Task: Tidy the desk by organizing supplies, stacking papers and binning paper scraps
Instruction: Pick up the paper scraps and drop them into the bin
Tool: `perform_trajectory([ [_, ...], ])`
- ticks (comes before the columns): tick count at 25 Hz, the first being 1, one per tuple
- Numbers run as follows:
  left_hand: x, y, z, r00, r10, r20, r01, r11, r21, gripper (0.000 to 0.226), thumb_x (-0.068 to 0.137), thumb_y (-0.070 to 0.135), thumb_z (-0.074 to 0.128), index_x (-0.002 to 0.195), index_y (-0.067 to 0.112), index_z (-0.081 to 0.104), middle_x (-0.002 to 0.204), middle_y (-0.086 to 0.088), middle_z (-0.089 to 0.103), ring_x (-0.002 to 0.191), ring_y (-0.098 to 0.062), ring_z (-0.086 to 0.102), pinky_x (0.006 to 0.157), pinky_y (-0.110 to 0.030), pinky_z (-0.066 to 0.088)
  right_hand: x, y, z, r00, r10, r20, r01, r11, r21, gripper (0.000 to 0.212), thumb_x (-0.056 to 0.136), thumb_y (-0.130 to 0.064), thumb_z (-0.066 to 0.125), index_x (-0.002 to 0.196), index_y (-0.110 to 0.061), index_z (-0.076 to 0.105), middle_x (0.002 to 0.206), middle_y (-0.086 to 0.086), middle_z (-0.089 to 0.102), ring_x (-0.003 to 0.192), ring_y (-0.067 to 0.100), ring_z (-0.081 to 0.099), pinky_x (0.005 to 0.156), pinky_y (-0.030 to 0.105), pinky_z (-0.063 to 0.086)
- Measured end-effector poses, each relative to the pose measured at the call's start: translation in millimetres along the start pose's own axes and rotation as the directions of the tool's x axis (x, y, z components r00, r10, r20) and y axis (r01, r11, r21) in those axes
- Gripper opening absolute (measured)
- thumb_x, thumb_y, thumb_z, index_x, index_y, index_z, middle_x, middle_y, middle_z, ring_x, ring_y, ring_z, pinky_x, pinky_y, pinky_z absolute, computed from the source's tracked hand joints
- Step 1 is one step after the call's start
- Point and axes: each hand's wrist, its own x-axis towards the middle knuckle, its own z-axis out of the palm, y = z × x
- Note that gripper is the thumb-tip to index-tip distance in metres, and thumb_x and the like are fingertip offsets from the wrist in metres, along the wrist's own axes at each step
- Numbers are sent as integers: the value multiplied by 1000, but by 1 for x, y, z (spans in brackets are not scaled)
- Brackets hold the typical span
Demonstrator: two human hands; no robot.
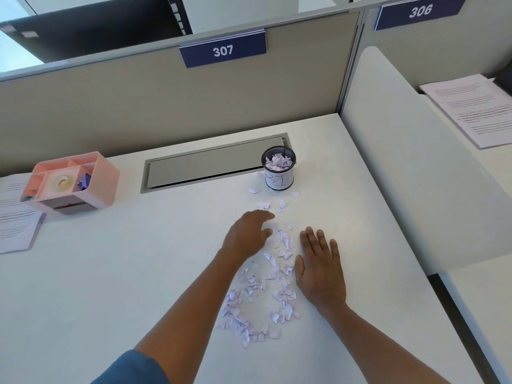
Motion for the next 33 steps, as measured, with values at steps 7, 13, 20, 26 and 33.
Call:
perform_trajectory([
  [7, -21, 18, 48, 960, 229, 159, -265, 928, 263, 52, 105, 31, 44, 156, 26, 32, 166, 2, 22, 152, -21, 20, 119, -40, 28, 0, -1, 1, 1000, -7, -24, 7, 1000, -12, 59, 95, -33, 31, 149, -11, 40, 157, 6, 35, 147, 24, 29, 121, 49, 21],
  [13, -59, 1, 42, 973, 180, 144, -213, 942, 261, 68, 91, 50, 64, 151, 32, 40, 164, 8, 27, 149, -17, 24, 110, -40, 38, -2, -1, 1, 1000, 0, -20, 0, 1000, -11, 59, 95, -29, 44, 151, -12, 36, 159, 5, 32, 148, 24, 27, 122, 48, 18],
  [20, -85, 7, 45, 988, 151, -37, -133, 944, 303, 29, 99, 8, 47, 122, 18, 62, 119, -3, 60, 108, -24, 56, 70, -35, 51, -3, -3, 1, 1000, 1, -22, -1, 1000, -1, 62, 94, -32, 32, 152, -13, 33, 160, 4, 30, 149, 23, 25, 123, 47, 15],
  [26, -81, 8, 43, 989, 132, -72, -109, 961, 253, 21, 95, 2, 48, 103, 13, 64, 94, -6, 57, 88, -26, 56, 60, -33, 38, -2, -2, 2, 1000, -3, -26, 4, 1000, 1, 63, 93, -35, 25, 152, -13, 33, 160, 4, 29, 149, 23, 24, 123, 47, 15],
  [33, -43, 11, 10, 975, 81, -207, -70, 996, 63, 19, 96, 12, 55, 97, 19, 72, 92, -6, 64, 83, -28, 62, 70, -38, 51, -2, -1, 3, 1000, -2, -27, 2, 1000, 1, 60, 94, -32, 34, 151, -13, 36, 159, 4, 32, 148, 24, 27, 122, 47, 17],
])
